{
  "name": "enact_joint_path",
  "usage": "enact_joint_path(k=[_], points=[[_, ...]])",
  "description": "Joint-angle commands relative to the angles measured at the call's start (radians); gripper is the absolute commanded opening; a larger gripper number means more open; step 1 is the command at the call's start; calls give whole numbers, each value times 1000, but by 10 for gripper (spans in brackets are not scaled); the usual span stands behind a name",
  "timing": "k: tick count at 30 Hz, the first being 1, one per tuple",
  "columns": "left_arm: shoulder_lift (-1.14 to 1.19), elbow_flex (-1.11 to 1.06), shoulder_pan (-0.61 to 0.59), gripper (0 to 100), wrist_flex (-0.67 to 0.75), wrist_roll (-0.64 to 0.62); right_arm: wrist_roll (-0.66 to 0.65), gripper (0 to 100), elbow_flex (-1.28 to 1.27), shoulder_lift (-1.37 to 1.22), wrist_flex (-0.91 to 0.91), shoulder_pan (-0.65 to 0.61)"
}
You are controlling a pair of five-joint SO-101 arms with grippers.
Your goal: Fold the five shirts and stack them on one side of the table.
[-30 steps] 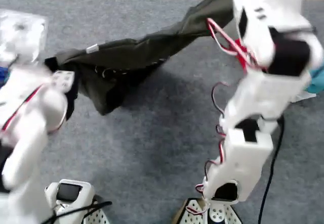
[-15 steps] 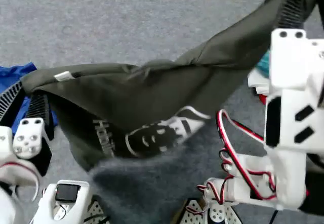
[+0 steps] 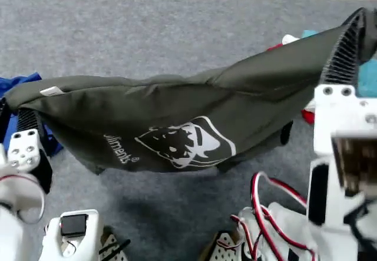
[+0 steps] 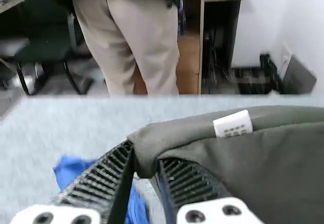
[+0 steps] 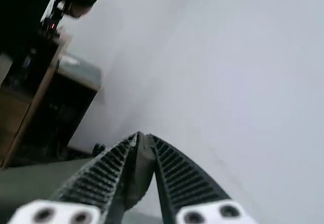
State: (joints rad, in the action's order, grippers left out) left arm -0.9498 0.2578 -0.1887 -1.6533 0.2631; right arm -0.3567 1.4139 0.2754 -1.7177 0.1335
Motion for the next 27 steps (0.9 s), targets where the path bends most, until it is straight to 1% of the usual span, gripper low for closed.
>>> enact_joint_path(k=[1, 6, 10, 12, 16, 19, 22, 24, 27], points=[[22, -137, -3, 19, 55, 9, -8, 4, -143, 13, 0, 18], [22, -434, -3, 19, 195, 9, -8, 4, -495, 15, 0, 13], [19, -733, -3, 19, 365, 11, -37, 4, -822, 18, 0, -27], [12, -876, -3, 19, 454, 20, -54, 4, -970, 15, 0, -70], [12, -1077, 9, 19, 563, 60, -141, 5, -1267, 15, 0, -183], [12, -1180, 26, 19, 618, 61, -176, 5, -1451, 15, 6, -265], [12, -1252, 35, 19, 684, 61, -186, 7, -1580, 13, 28, -311], [12, -1292, 35, 19, 727, 61, -190, 41, -1636, 13, 51, -314], [21, -1359, 31, 19, 821, 61, -190, 150, -1695, 13, 94, -312]])
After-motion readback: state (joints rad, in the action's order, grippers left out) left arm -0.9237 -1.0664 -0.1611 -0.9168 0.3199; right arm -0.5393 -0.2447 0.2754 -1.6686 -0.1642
